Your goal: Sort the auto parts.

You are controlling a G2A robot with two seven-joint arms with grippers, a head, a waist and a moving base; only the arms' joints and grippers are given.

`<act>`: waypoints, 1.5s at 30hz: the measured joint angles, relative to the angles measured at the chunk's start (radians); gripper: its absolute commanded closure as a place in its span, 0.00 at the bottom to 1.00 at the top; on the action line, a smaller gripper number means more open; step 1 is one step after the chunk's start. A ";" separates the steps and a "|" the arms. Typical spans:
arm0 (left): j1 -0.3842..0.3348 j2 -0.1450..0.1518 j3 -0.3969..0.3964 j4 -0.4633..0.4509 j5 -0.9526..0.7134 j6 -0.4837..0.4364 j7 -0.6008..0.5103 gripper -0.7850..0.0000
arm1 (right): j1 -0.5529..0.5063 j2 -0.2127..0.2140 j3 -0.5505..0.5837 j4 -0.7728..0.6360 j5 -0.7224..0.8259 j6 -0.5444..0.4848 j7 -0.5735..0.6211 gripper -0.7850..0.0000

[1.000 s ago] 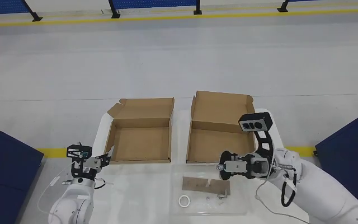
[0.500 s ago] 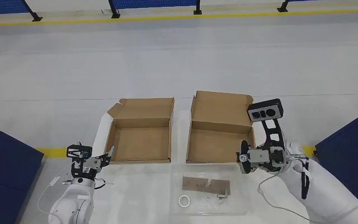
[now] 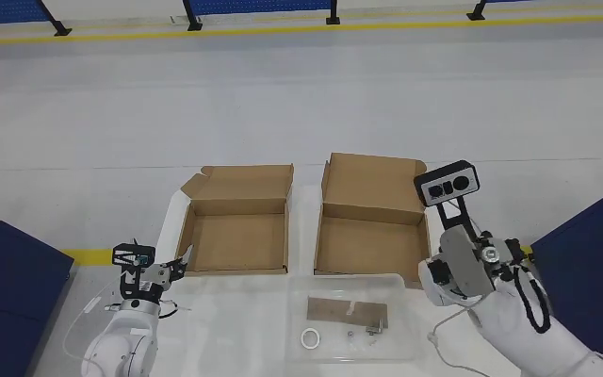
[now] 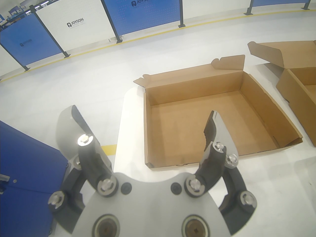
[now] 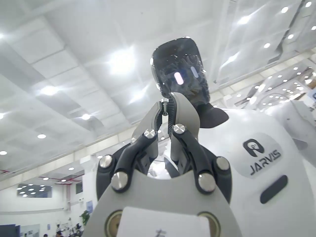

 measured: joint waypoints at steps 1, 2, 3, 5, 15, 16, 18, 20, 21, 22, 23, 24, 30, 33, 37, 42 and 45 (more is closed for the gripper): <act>0.000 0.000 0.000 0.000 0.000 0.000 0.000 0.00 | 0.000 -0.006 -0.001 0.002 0.014 0.005 0.007 1.00; 0.000 0.000 0.000 0.000 0.000 0.000 0.000 0.00 | -0.001 -0.014 -0.001 0.006 0.025 0.008 0.014 1.00; 0.000 0.000 0.000 0.000 0.000 0.000 0.000 0.00 | -0.001 -0.019 -0.001 0.008 0.029 0.010 0.017 1.00; 0.000 0.000 0.000 0.000 0.000 0.000 0.000 0.00 | 0.000 -0.030 0.002 0.013 0.023 0.013 0.019 1.00; 0.000 0.000 0.000 0.000 0.000 0.000 0.000 0.00 | -0.011 -0.054 0.061 0.039 -0.209 0.030 -0.060 1.00; 0.000 0.000 0.000 0.000 0.000 0.000 0.000 0.00 | -0.014 -0.055 0.066 0.037 -0.236 0.033 -0.070 1.00; 0.000 0.000 0.000 0.000 0.000 0.000 0.000 0.00 | -0.022 -0.059 0.077 0.032 -0.282 0.040 -0.087 1.00; 0.000 0.000 0.000 0.000 0.000 0.000 0.000 0.00 | -0.030 -0.064 0.085 0.024 -0.304 0.044 -0.098 1.00; 0.000 0.000 0.000 0.000 0.000 0.000 0.000 0.00 | -0.034 -0.067 0.087 0.020 -0.305 0.045 -0.100 1.00; 0.000 0.000 0.000 0.000 0.000 0.000 0.000 0.00 | -0.039 -0.071 0.089 0.015 -0.300 0.047 -0.100 1.00; 0.000 0.000 0.000 0.000 0.000 0.000 0.000 0.00 | -0.043 -0.075 0.089 0.011 -0.289 0.047 -0.098 1.00; 0.000 0.000 0.000 0.000 0.000 0.000 0.000 0.00 | -0.046 -0.079 0.090 0.007 -0.273 0.047 -0.094 1.00; 0.000 0.000 0.000 0.000 0.000 0.000 0.000 0.00 | -0.063 -0.105 0.098 -0.002 -0.158 0.060 -0.056 1.00; 0.000 0.000 0.000 0.000 0.000 0.000 0.000 0.00 | -0.068 -0.117 0.104 0.000 -0.131 0.076 -0.046 1.00; 0.000 0.000 0.000 0.000 0.000 0.000 0.000 0.00 | -0.072 -0.124 0.113 0.009 -0.132 0.075 -0.057 1.00; 0.000 0.000 0.000 0.000 0.000 0.000 0.000 0.00 | -0.072 -0.124 0.113 0.009 -0.133 0.075 -0.057 1.00; 0.000 0.000 0.000 0.000 0.000 0.000 0.000 0.00 | -0.088 -0.130 0.110 -0.011 -0.118 0.097 -0.090 1.00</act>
